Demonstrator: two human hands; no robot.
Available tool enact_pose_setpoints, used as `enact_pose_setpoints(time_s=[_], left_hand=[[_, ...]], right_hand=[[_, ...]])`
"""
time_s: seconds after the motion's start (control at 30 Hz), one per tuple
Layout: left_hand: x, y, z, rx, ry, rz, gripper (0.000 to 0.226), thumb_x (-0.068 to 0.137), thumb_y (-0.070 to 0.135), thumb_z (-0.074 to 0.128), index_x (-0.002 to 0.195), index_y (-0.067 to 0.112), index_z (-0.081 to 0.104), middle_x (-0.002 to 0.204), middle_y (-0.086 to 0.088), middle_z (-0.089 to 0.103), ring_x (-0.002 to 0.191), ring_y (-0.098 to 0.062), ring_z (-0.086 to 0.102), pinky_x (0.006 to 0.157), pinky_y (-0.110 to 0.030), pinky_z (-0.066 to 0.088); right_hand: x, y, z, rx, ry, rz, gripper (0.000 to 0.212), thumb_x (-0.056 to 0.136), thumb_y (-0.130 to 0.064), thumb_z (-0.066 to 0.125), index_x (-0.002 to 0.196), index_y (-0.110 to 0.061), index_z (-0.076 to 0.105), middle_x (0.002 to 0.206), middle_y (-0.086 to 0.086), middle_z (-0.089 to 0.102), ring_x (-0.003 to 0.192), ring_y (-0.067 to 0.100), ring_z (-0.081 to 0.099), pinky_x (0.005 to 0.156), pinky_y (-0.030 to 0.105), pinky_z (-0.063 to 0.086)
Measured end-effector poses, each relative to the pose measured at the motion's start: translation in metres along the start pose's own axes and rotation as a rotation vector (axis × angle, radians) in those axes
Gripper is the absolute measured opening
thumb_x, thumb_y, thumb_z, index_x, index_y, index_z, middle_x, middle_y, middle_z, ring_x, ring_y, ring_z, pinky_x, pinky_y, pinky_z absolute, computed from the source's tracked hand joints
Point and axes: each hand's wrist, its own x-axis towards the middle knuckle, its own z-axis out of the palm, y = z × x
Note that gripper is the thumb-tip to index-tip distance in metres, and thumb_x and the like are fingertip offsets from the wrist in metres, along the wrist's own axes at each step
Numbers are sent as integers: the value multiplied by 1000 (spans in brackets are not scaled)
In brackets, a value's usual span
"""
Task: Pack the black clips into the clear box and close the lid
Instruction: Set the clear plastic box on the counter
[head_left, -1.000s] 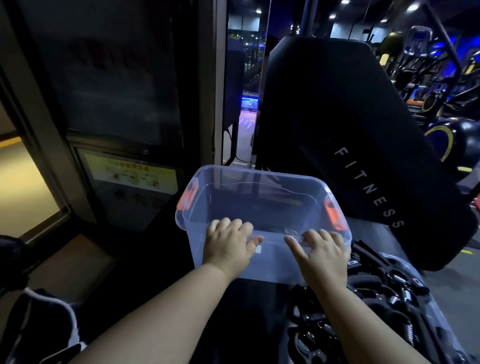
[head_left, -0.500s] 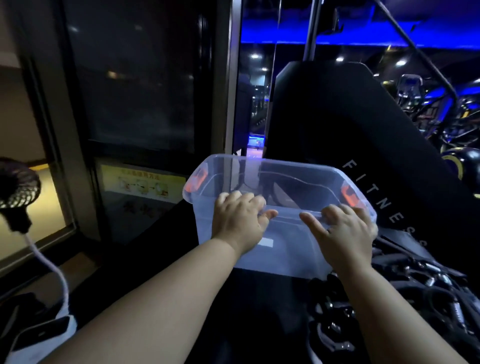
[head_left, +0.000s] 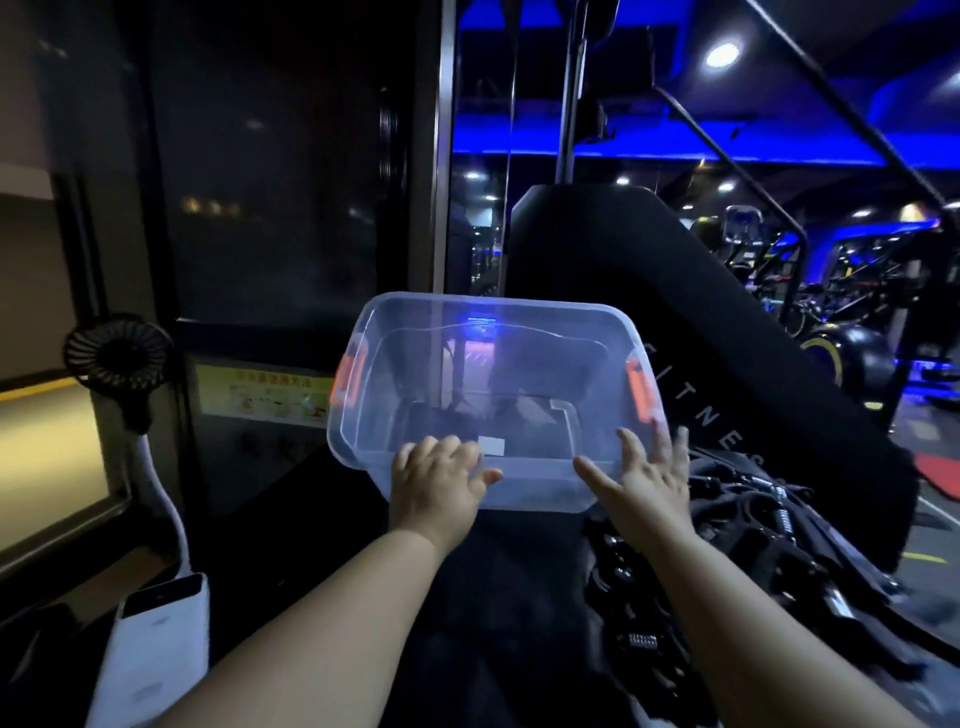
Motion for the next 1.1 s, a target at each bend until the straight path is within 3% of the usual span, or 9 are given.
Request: enact_pose_setpoints(time_s=[0.07, 0.17, 0.3, 0.43, 0.6, 0.73, 0.8, 0.93, 1.1], left_hand=[[-6, -7, -3, -10, 2, -10, 34, 89, 56, 48, 88, 25, 60, 87, 5, 58, 93, -21, 52, 88, -31, 23], [-12, -17, -1, 26, 58, 2, 37, 86, 58, 44, 77, 25, 58, 75, 7, 55, 80, -22, 54, 81, -32, 28], [-23, -29, 4, 28, 154, 31, 38, 81, 59, 37, 69, 27, 54, 65, 10, 51, 67, -19, 54, 74, -31, 26], [-27, -31, 6, 0, 172, 50, 38, 80, 59, 39, 72, 26, 57, 67, 9, 54, 70, -20, 56, 77, -30, 26], [-40, -20, 9, -153, 254, -46, 31, 77, 48, 55, 83, 18, 59, 79, 2, 59, 81, -27, 56, 93, -39, 37], [-66, -2, -3, -221, 405, -165, 29, 75, 41, 61, 76, 16, 46, 75, 1, 51, 79, -22, 43, 69, -33, 31], [-76, 1, -10, -223, 166, -206, 32, 81, 43, 64, 72, 19, 44, 75, 3, 52, 79, -23, 48, 68, -34, 37], [-83, -10, -10, -235, -571, -509, 48, 85, 69, 44, 82, 22, 53, 90, 3, 63, 88, -20, 59, 69, -29, 41], [-80, -20, 0, -638, -487, -813, 67, 81, 70, 50, 118, 14, 53, 115, -1, 58, 90, -17, 52, 74, -27, 39]], right_hand=[[-8, -7, -1, 118, -20, 57, 89, 84, -64, 53, 152, -22, 15, 158, 4, -20, 146, 27, -13, 118, 41, 3], [-11, -18, 5, 301, -32, 126, 83, 90, -50, 56, 153, -19, 12, 158, 8, -19, 143, 34, 20, 111, 38, 26], [-14, -22, 22, 611, 233, 215, 72, 91, -32, 59, 146, -20, 15, 142, 21, 39, 115, 36, 52, 95, 37, 39], [-15, -23, 28, 779, 237, 364, 69, 93, -26, 56, 147, -15, 15, 126, 17, 54, 107, 38, 59, 85, 35, 46], [-14, -25, 29, 1026, 131, 494, 54, 92, -12, 48, 136, -28, 22, 118, 14, 45, 75, 40, 68, 58, 43, 59], [-25, -25, 31, 1014, 98, 540, 54, 92, -8, 44, 136, -26, 20, 110, 9, 42, 65, 32, 64, 49, 36, 57], [-32, -27, 38, 1005, 64, 542, 49, 93, -9, 43, 133, -27, 20, 108, 10, 44, 55, 28, 62, 50, 37, 57], [-42, -33, 53, 1020, 17, 541, 46, 94, -7, 38, 131, -27, 18, 106, 14, 47, 50, 26, 64, 55, 40, 57], [-46, -32, 61, 1008, 33, 557, 45, 95, -9, 40, 129, -30, 19, 119, 21, 48, 47, 23, 62, 48, 33, 55]])
